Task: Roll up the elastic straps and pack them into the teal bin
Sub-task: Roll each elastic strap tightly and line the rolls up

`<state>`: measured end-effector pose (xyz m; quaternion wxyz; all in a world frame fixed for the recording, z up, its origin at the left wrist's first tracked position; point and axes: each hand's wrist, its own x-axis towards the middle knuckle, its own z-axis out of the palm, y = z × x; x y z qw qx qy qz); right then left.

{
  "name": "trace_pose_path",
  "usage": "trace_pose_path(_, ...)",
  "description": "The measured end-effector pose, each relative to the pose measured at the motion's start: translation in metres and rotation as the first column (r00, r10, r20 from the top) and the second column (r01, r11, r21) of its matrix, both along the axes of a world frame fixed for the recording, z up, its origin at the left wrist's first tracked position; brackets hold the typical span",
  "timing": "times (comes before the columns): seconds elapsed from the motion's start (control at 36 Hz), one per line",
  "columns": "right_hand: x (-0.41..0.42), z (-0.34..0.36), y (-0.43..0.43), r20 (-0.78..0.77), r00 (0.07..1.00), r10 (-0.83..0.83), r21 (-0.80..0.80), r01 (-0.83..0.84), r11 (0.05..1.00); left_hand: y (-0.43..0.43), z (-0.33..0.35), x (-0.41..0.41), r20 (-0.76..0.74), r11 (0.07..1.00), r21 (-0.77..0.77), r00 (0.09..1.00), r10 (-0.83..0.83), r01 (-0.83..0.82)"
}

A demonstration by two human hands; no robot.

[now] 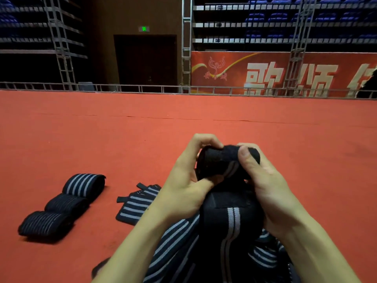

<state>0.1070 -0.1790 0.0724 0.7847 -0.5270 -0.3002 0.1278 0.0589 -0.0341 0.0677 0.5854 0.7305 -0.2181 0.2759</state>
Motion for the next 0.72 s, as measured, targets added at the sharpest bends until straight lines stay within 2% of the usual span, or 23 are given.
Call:
trace_pose_path(0.08, 0.0025, -0.0029, 0.0008, 0.092, 0.995, -0.033, 0.004, 0.032, 0.999, -0.0008, -0.0014, -0.0012, -0.061, 0.995, -0.089, 0.997, -0.043, 0.038)
trace_pose_path(0.17, 0.004, -0.0042, -0.0013, 0.158, 0.987, 0.029, 0.015, -0.032, 0.999, 0.0005, -0.003, -0.003, -0.123, 0.976, -0.187, 0.983, -0.139, 0.115)
trace_pose_path(0.25, 0.003, -0.0024, -0.0019, 0.124, 0.99, 0.06, 0.076, -0.069, 0.995, -0.0026, -0.0016, -0.003, -0.272, 0.943, -0.308, 0.938, -0.217, 0.129)
trace_pose_path(0.33, 0.0031, -0.002, -0.0013, 0.098, 0.995, 0.025, 0.104, -0.035, 0.994, -0.0078, 0.0006, -0.0021, -0.383, 0.954, -0.292, 0.906, -0.182, 0.068)
trace_pose_path(0.47, 0.0049, -0.0011, -0.0026, 0.117, 0.993, -0.005, 0.103, -0.007, 0.995, -0.0046, 0.0007, -0.0023, -0.296, 0.959, -0.279, 0.946, -0.132, 0.047)
trace_pose_path(0.61, 0.0044, -0.002, -0.0061, 0.08, 0.992, 0.098, 0.023, -0.101, 0.995, -0.0057, -0.0001, -0.0001, -0.216, 0.966, -0.258, 0.974, -0.068, 0.01)
trace_pose_path(0.72, 0.001, -0.0059, 0.0006, 0.137, 0.99, -0.024, -0.066, 0.034, 0.997, -0.0081, -0.0026, -0.0013, -0.243, 0.981, -0.195, 0.968, -0.056, 0.007)
